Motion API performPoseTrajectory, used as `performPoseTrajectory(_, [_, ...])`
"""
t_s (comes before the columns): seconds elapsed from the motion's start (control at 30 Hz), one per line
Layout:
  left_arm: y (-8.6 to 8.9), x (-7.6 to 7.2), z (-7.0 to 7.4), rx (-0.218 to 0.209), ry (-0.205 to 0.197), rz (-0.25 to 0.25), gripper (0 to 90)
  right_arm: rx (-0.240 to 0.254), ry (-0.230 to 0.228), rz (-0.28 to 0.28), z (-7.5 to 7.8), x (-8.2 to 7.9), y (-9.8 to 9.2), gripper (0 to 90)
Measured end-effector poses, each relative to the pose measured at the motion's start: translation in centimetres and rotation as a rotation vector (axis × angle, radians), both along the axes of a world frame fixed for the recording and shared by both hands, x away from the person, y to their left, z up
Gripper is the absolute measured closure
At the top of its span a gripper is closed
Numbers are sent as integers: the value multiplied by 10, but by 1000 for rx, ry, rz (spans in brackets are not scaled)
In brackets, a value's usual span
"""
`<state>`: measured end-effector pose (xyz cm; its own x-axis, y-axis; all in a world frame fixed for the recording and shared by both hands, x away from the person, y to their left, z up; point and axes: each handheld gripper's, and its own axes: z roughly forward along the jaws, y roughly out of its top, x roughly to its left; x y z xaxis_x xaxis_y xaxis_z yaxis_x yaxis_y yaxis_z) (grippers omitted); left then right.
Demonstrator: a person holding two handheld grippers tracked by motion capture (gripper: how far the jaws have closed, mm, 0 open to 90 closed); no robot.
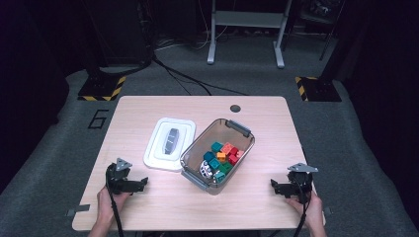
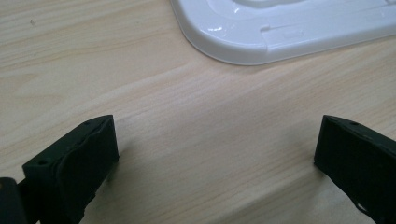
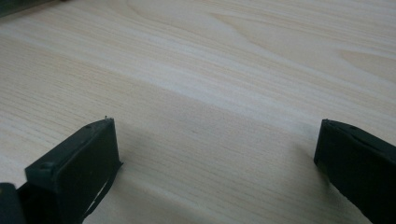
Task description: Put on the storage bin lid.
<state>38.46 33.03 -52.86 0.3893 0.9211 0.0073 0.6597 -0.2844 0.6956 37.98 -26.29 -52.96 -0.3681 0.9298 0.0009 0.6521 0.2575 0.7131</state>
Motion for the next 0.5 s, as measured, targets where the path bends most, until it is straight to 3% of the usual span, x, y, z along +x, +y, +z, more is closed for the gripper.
performPoseTrajectory(0.03, [1,1,2,11,12,-1,0,2,2,-1,0,0,0,0])
performPoseTrajectory(0.27, [1,14,29,-116,-23,38,1,2,3,0,0,0,0,0])
performPoseTrajectory(0.4, [-12,29,44,-118,-32,55,2,2,3,7,0,0,-1,0])
performPoseTrajectory(0.5, [-26,42,52,-88,-31,43,5,-1,-1,21,0,1,-2,0])
